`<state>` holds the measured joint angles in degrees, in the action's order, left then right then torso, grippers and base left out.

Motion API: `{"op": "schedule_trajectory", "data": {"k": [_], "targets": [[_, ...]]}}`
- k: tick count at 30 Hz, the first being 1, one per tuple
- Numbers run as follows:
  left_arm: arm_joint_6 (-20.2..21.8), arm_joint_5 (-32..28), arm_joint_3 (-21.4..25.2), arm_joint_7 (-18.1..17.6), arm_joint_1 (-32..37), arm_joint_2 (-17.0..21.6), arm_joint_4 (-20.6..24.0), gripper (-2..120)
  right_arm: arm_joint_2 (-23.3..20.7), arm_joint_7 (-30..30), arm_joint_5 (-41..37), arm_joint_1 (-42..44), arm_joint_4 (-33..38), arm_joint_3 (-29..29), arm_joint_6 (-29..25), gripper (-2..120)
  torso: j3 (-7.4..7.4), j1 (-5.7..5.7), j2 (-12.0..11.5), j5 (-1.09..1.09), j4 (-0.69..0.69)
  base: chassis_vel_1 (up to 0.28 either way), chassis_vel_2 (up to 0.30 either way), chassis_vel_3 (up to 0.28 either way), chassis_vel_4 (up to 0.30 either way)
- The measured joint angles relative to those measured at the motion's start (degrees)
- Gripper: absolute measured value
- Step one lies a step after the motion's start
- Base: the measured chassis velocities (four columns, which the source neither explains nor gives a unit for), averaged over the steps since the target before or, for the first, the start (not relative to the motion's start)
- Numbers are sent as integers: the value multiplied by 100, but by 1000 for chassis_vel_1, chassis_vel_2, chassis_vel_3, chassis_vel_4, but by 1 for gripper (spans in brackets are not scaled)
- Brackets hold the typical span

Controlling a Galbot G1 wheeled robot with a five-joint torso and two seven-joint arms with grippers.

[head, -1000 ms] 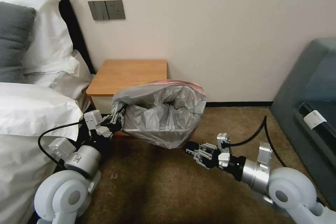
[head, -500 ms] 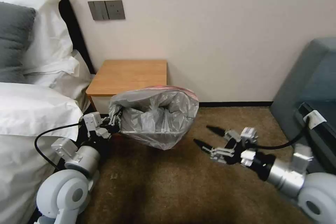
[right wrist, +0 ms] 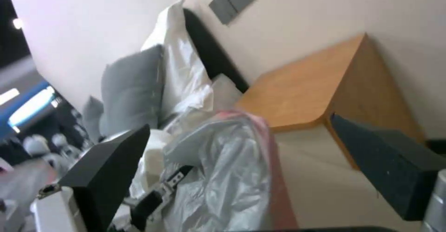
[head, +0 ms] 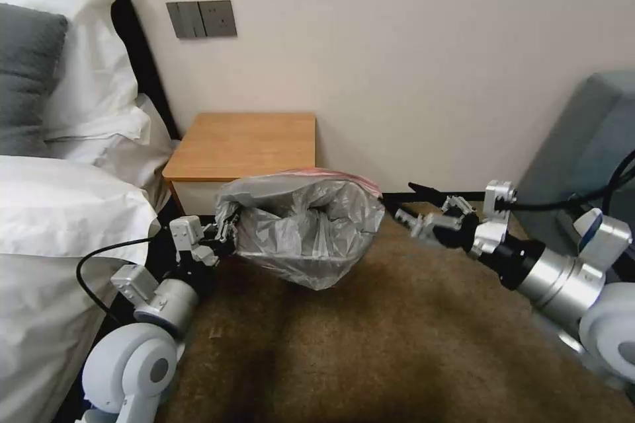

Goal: Pick up the garbage bag from the table and place it over the trash can.

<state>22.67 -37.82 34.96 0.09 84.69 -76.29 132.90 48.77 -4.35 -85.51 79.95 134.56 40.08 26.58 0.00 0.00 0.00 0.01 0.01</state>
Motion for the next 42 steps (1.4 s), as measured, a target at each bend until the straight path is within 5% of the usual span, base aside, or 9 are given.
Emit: {"op": "schedule_trajectory", "data": {"k": [9, 32, 42], "targets": [[1, 18, -67, -14, -7, -26, 60, 7, 472, 215, -676, -144, -392, -330, 107, 93, 0, 0, 0, -1, -1, 0, 0, 0, 0], [22, -5, -148, -30, -125, -36, -27, 7, 741, 201, -635, -370, -658, -576, 170, 49, 0, 0, 0, -1, -1, 0, 0, 0, 0], [27, 99, -241, -50, -126, -105, -32, 7, 773, 117, -589, -349, -697, -577, 170, 14, 0, -1, 0, -1, -1, 0, 0, 0, 0]]}}
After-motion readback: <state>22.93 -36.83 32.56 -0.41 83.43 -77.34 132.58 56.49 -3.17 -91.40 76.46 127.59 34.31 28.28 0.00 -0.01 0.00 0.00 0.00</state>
